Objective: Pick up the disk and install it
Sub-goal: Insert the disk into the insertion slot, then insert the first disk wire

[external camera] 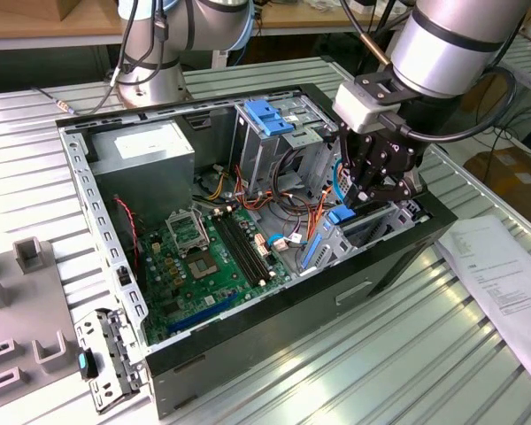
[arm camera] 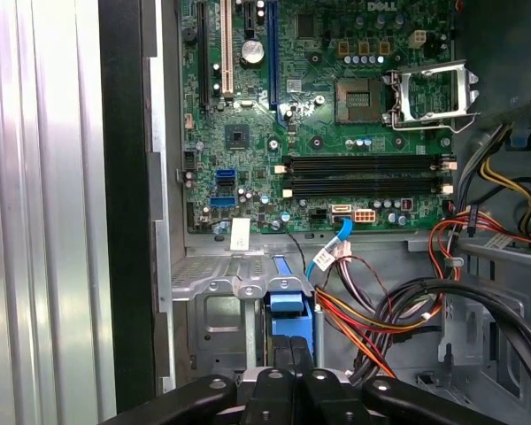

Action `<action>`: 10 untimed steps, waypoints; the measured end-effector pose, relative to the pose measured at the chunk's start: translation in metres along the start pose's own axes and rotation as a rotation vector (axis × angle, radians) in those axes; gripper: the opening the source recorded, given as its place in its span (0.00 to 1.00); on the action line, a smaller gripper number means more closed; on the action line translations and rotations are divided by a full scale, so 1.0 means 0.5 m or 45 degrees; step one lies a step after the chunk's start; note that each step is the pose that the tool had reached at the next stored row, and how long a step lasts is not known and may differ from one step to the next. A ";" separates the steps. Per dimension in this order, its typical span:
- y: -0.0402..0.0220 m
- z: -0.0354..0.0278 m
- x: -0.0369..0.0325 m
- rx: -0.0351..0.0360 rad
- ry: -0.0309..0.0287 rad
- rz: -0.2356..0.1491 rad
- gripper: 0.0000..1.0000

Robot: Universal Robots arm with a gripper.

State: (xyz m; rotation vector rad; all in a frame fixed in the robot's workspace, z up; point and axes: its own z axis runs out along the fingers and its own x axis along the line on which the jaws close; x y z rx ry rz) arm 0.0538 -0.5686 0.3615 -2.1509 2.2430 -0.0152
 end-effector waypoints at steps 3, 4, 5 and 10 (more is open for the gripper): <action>0.000 0.000 0.000 0.0000 0.0000 0.000 0.11; 0.000 0.000 0.000 0.0000 -0.0001 0.000 0.11; 0.000 0.000 0.000 0.0000 -0.0001 0.000 0.11; 0.000 0.000 0.000 0.0000 0.0000 0.000 0.11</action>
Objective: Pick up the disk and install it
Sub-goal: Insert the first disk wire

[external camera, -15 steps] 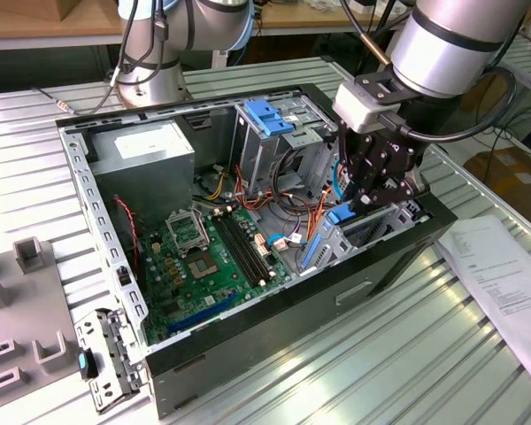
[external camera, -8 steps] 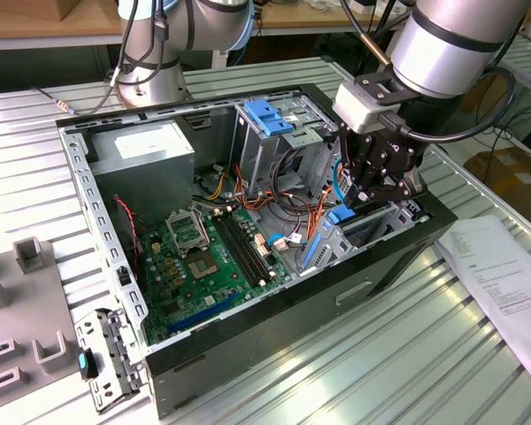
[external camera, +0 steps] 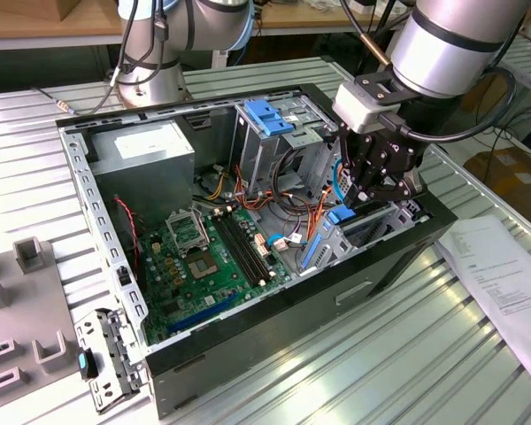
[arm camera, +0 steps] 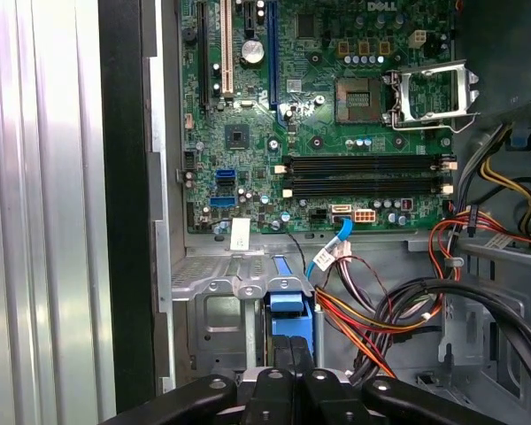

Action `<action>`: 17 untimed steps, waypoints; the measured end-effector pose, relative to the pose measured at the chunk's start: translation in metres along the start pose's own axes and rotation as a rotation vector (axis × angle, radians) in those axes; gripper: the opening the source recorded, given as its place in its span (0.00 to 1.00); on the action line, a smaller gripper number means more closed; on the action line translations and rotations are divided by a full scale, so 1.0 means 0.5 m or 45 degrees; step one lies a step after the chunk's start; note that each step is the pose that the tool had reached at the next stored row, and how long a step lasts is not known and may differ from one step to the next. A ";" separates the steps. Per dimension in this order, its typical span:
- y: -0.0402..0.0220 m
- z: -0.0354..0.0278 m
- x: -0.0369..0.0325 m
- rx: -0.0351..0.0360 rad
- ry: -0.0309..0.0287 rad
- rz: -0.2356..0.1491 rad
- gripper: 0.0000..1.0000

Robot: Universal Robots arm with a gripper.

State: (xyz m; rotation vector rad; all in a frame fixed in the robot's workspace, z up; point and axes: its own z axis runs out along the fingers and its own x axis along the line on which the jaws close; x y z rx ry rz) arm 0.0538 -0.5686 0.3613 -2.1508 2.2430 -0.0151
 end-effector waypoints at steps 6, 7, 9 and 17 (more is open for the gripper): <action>-0.002 0.001 0.000 0.0000 -0.0003 0.000 0.11; -0.004 0.001 0.000 0.0000 -0.0003 0.000 0.11; -0.014 0.001 -0.001 0.0000 -0.0002 0.000 0.11; -0.040 -0.002 -0.002 -0.0018 -0.0027 -0.090 0.11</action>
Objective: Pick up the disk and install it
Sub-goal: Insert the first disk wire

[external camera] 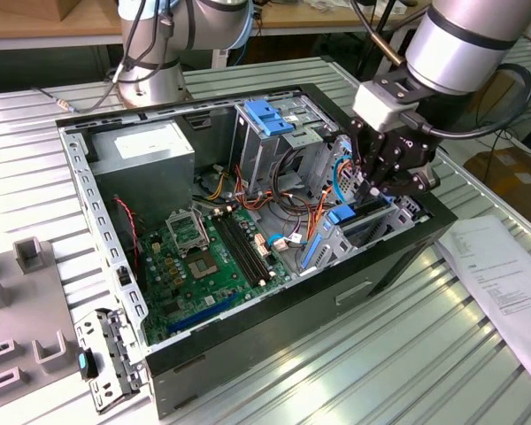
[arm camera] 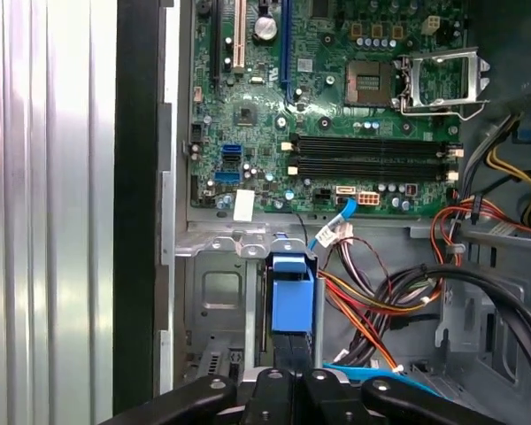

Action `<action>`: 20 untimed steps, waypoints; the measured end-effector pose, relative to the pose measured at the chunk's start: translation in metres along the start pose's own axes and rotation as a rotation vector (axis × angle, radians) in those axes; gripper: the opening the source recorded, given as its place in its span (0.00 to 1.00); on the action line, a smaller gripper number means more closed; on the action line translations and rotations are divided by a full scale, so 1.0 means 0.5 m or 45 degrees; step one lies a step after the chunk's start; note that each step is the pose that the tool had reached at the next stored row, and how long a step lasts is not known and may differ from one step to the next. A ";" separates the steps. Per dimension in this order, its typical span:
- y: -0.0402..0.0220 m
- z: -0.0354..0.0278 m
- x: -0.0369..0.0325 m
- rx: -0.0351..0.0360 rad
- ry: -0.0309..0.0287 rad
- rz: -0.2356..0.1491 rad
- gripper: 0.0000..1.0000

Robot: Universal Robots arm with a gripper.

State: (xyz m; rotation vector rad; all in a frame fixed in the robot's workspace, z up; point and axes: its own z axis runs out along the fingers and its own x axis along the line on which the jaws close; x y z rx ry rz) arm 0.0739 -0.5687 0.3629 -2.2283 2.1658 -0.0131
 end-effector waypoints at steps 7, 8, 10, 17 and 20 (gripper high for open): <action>-0.045 0.001 0.000 -0.0008 0.0025 -0.035 0.11; -0.053 0.002 0.000 -0.0010 0.0024 -0.038 0.11; -0.071 0.002 -0.001 -0.0011 0.0020 -0.051 0.11; -0.077 0.001 -0.001 -0.0039 -0.0026 -0.194 0.11; -0.077 -0.003 -0.001 -0.0049 -0.0037 -0.246 0.11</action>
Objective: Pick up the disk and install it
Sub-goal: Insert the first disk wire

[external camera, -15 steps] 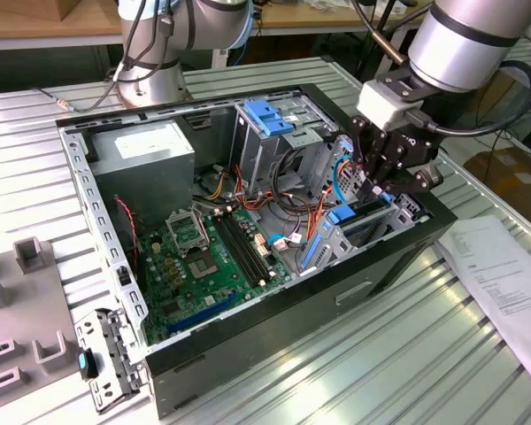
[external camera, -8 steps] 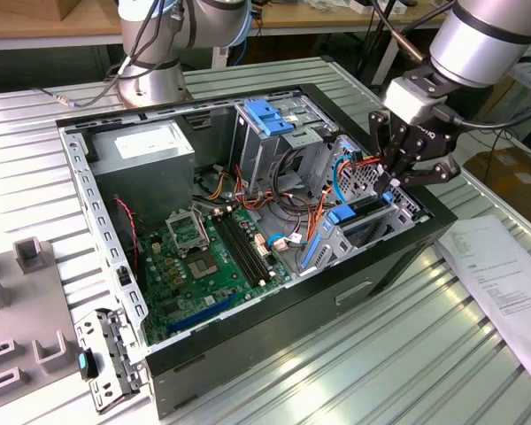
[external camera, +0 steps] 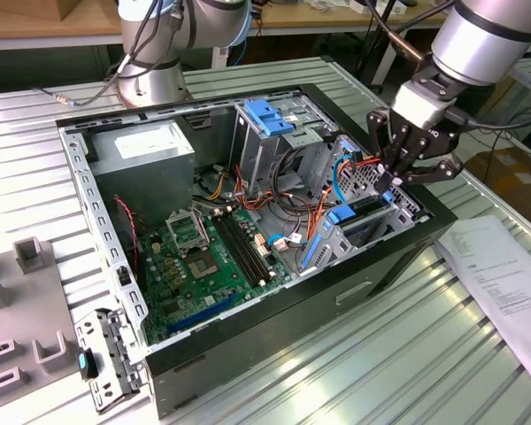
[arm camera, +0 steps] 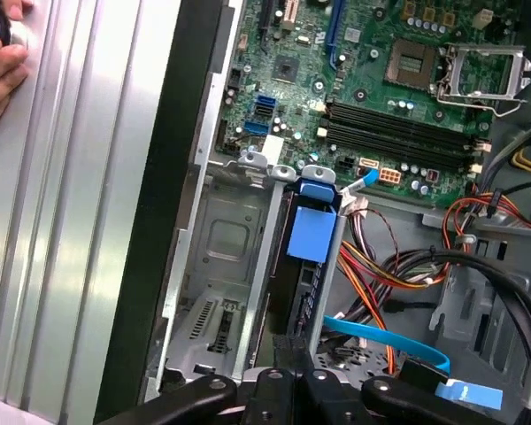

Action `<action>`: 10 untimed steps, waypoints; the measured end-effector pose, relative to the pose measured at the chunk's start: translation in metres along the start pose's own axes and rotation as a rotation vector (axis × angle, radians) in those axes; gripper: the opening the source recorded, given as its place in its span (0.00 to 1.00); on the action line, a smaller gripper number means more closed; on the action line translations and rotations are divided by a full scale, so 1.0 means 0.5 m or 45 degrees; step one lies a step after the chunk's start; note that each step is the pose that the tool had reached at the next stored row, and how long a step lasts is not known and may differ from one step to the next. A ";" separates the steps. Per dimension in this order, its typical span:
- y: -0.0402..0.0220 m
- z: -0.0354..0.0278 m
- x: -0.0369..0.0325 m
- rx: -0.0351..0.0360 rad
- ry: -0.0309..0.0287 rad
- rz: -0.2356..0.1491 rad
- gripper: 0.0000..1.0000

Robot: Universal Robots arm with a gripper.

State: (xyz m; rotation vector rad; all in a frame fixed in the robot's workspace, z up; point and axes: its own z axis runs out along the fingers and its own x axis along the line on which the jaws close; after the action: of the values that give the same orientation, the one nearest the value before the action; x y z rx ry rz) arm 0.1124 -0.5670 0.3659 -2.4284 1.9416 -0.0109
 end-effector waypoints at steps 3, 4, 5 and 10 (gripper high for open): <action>-0.001 -0.007 -0.001 -0.0012 0.0017 -0.029 0.11; -0.003 -0.008 -0.003 -0.0017 0.0038 -0.031 0.11; -0.010 -0.007 -0.007 -0.0018 0.0036 -0.035 0.11; -0.031 -0.006 -0.024 -0.0020 0.0030 -0.056 0.11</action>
State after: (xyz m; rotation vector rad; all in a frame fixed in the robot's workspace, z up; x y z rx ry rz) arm 0.1247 -0.5518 0.3695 -2.4728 1.8895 -0.0134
